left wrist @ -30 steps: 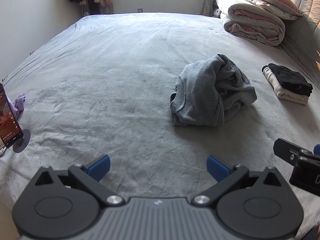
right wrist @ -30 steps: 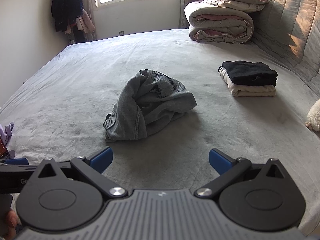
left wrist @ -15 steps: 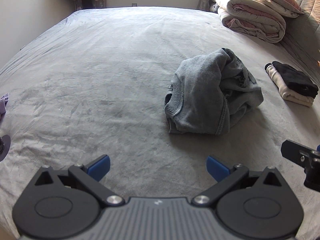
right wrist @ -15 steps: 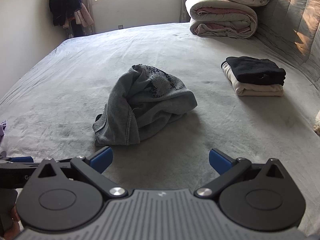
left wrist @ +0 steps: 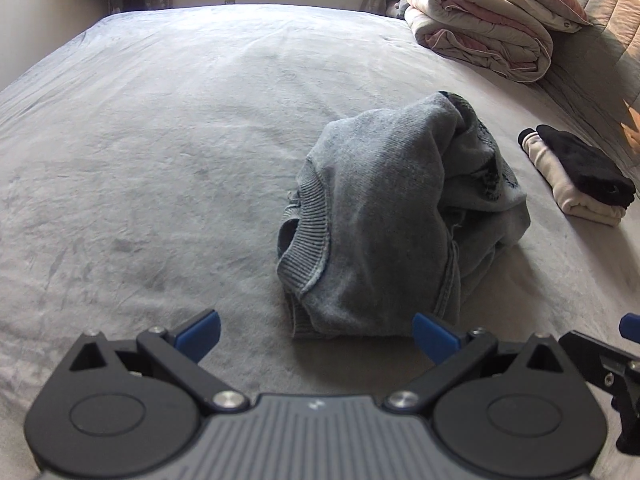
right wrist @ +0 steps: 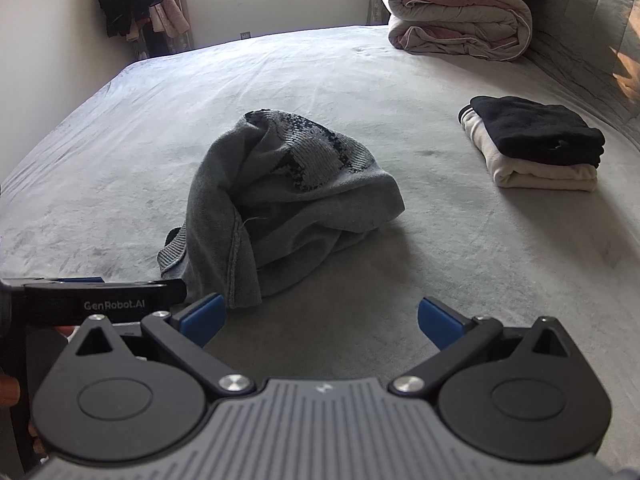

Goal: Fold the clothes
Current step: 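Move both tools to the crumpled grey sweater and close the right gripper on it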

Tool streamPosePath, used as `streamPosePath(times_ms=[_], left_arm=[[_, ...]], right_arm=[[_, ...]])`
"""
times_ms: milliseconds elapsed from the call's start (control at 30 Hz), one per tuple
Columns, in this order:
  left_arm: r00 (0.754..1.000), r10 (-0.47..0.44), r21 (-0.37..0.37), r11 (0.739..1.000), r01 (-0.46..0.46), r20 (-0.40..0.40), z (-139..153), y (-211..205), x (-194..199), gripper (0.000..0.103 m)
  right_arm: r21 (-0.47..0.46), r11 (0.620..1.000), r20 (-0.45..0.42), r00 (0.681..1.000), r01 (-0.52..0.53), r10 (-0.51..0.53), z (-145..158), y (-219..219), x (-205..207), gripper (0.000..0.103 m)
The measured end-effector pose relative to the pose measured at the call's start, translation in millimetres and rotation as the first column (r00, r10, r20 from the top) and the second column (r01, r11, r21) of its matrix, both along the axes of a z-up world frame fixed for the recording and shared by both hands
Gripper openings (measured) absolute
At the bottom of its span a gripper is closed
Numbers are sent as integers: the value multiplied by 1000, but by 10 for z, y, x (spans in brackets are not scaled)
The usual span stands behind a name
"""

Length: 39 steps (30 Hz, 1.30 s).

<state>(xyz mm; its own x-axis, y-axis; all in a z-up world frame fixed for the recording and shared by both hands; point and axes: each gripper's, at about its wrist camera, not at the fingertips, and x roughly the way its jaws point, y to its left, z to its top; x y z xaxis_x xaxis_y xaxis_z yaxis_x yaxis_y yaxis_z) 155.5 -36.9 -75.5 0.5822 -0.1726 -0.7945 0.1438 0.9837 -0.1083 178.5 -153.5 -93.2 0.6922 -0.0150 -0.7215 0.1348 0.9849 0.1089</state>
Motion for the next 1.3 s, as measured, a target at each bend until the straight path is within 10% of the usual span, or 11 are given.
streamPosePath(times_ms=[333,633,767,1300], left_arm=[[999,-32,5,999,32,-14,-143,-42,244,102],[993,-59,-3,998,59,-106,-364,-29,320,100],[992,-76,19,997,79,-100,-425,-47,269,100],[992,-58,-59,997,51,-111,-183,350,-139,102]], right_arm=[[82,995,-25,998,-55,57,-189,-232,495,101],[254,965,-67,994,-70,90,-434,-378,928,49],[293,953,-85,991,-78,108,-551,-334,960,10],[199,962,-33,979,-189,199,-90,-108,298,7]])
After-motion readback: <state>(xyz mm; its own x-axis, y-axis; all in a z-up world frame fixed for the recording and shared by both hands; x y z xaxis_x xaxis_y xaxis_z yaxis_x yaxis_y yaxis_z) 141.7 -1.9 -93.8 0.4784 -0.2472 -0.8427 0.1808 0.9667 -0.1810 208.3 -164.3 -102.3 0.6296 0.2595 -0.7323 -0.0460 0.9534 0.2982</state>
